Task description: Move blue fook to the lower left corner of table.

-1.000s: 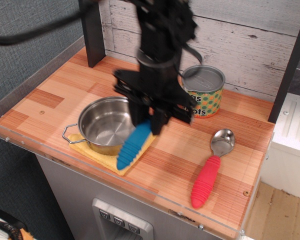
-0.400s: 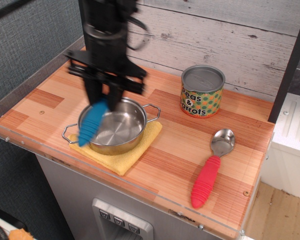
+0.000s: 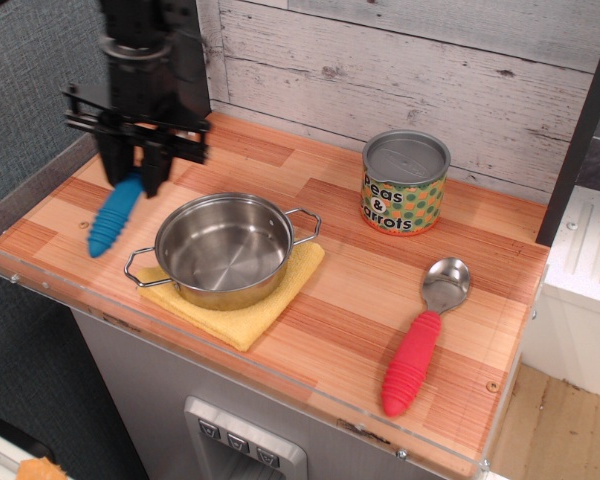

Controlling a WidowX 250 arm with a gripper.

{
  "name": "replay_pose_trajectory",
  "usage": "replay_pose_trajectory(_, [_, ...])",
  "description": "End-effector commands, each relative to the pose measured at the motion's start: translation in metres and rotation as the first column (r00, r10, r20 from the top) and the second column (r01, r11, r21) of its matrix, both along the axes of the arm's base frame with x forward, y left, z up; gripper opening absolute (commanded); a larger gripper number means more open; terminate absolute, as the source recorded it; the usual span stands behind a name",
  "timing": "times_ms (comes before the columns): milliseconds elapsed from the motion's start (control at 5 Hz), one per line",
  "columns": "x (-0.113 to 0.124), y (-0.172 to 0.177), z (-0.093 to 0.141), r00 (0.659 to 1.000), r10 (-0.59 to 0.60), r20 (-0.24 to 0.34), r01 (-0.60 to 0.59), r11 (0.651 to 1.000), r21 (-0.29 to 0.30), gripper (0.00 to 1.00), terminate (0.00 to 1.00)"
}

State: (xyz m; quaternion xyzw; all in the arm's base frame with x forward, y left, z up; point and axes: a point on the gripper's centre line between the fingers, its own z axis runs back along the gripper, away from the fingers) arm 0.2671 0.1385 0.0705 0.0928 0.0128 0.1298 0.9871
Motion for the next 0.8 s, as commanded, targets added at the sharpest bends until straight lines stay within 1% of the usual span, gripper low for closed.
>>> replay_pose_trajectory(0, [0.010, 0.034, 0.004, 0.996, -0.062, 0.066, 0.057, 0.995, 0.079, 0.00, 0.00])
replay_pose_trajectory(200, [0.014, 0.042, -0.006, 0.986, -0.151, 0.064, 0.141, 0.980, 0.141, 0.00, 0.00])
replay_pose_trajectory(400, [0.013, 0.055, -0.015, 0.991, -0.127, 0.036, 0.122, 0.986, 0.116, 0.00, 0.00])
replay_pose_trajectory(600, [0.014, 0.061, -0.028, 0.987, -0.163, -0.005, 0.163, 0.983, 0.086, 0.00, 0.00])
